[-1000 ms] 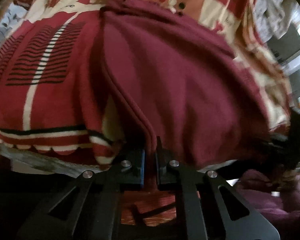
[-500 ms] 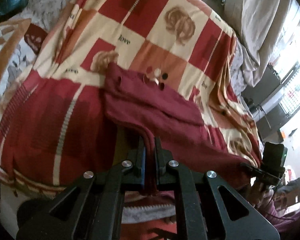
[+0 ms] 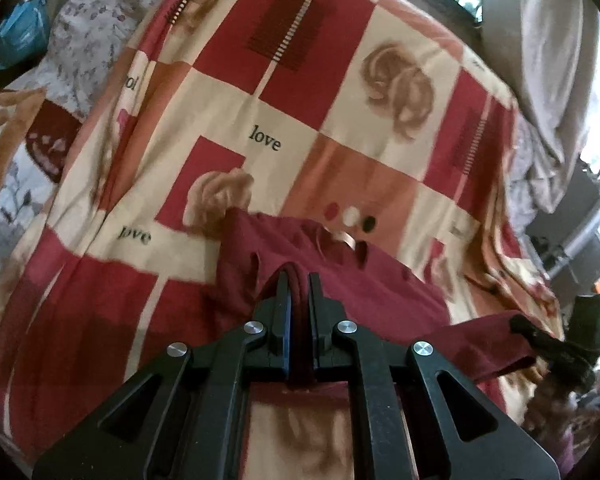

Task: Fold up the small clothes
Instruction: 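Open both grippers to release the folded hem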

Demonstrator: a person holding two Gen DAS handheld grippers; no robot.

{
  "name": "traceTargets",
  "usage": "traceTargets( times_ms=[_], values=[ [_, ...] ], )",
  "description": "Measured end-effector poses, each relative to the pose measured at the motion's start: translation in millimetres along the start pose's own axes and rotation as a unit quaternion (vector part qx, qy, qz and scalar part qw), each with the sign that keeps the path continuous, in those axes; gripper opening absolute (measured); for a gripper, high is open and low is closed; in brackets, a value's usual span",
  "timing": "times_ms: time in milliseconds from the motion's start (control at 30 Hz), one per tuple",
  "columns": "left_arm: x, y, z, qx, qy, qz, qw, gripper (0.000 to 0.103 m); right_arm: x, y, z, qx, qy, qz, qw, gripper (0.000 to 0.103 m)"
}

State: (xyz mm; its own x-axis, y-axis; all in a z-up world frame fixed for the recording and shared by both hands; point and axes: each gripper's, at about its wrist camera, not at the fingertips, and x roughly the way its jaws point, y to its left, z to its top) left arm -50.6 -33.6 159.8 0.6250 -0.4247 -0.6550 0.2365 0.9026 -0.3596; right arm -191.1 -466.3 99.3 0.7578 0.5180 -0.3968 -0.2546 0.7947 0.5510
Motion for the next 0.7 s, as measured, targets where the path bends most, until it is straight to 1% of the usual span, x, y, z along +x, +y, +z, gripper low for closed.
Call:
traceTargets(
  times_ms=[33,167,300,367,467,567,633,667,700],
  values=[
    [11,0,5,0.001,0.003,0.005,1.0,0.006,9,-3,7,-0.005,-0.001,-0.017,1.0,0.01],
    [59,4,22,-0.015,0.017,0.023,0.9995,0.006,39,-22,23,0.0,0.005,-0.054,0.999,0.01],
    [94,5,37,-0.025,0.024,0.033,0.9988,0.006,63,-45,35,0.017,0.01,-0.078,0.997,0.01],
    [110,5,46,-0.022,0.028,0.04,0.9986,0.006,77,-60,42,0.027,0.014,-0.091,0.995,0.01],
    [136,10,53,-0.026,0.046,0.057,0.9969,0.006,96,-80,45,0.048,0.027,-0.099,0.994,0.01],
    [162,19,55,-0.037,0.066,0.071,0.9946,0.006,125,-106,46,0.075,0.057,-0.102,0.99,0.01],
    [175,26,55,-0.046,0.078,0.069,0.9935,0.007,135,-115,45,0.078,0.072,-0.104,0.989,0.011],
    [179,28,55,-0.051,0.081,0.066,0.9932,0.008,137,-119,44,0.082,0.077,-0.102,0.988,0.015],
    [181,31,55,-0.056,0.083,0.061,0.9931,0.011,137,-123,44,0.091,0.081,-0.093,0.988,0.021]
  ],
)
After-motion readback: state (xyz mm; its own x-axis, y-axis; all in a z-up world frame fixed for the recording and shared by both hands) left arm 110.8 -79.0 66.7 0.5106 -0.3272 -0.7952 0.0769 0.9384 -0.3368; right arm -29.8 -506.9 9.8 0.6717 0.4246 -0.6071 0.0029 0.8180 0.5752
